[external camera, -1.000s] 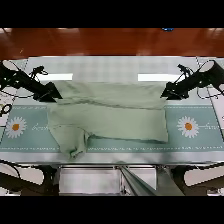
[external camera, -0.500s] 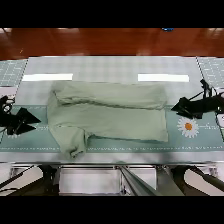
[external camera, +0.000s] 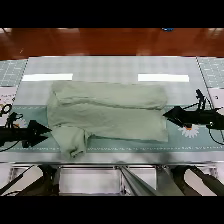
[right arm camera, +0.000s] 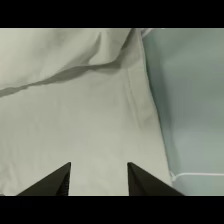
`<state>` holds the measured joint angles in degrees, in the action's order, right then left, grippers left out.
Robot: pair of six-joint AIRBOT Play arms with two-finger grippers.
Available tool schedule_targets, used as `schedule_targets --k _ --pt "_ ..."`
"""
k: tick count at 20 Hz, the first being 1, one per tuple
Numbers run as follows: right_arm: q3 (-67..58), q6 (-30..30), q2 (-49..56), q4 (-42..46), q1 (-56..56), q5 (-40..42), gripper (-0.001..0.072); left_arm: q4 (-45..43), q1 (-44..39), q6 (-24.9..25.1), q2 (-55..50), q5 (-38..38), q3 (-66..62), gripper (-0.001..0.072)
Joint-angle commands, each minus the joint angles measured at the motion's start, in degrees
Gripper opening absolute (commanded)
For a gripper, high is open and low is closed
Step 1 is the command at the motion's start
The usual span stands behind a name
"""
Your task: Fold the shirts.
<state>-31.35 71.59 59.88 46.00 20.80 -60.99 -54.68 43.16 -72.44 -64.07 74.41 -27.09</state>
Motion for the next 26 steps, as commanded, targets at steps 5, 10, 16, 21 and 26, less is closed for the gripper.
schedule_targets --k 5,10,16,21,26 --pt "0.52 -0.70 0.22 -1.95 0.04 0.81 0.0412 0.76 -13.88 -0.74 -5.27 -6.05 0.87 0.0505" --pt "-1.92 -0.55 0.42 0.28 3.43 -0.61 0.0412 0.90 -18.45 1.55 -6.40 -7.15 -0.46 0.0019" --pt "0.04 4.70 0.13 11.37 11.58 -13.81 0.0412 0.79 -18.45 0.76 -6.36 -8.04 -2.08 0.0019" --pt "5.11 5.88 1.57 14.14 10.86 -14.84 0.0412 1.20 -18.49 0.20 -6.36 -8.44 -2.08 0.0020" --pt "4.63 6.19 6.12 9.73 -0.50 -6.21 0.0411 2.08 -18.53 0.22 -6.36 -8.90 -2.08 0.0020"
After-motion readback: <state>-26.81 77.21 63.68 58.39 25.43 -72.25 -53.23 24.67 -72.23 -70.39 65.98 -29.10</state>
